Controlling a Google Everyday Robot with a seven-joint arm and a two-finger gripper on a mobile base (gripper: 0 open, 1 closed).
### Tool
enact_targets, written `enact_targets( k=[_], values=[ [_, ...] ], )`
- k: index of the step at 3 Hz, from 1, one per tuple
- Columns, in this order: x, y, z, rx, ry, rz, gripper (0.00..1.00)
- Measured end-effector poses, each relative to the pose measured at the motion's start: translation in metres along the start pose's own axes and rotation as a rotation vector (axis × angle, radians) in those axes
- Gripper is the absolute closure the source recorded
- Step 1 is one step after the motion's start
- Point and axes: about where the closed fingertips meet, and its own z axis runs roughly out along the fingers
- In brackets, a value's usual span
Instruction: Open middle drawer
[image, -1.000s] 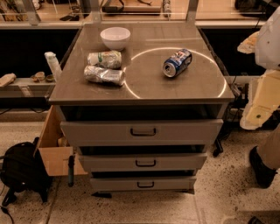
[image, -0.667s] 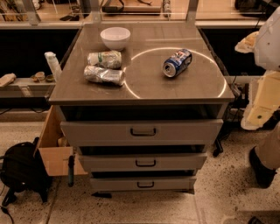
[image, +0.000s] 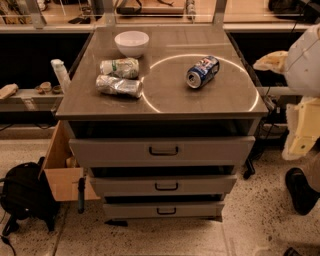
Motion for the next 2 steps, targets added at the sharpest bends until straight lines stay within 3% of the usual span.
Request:
enact_targets(
  k=[2],
  values=[
    [-0.011,0.027,0.02,-0.022,-0.059,-0.324,0.0]
  ],
)
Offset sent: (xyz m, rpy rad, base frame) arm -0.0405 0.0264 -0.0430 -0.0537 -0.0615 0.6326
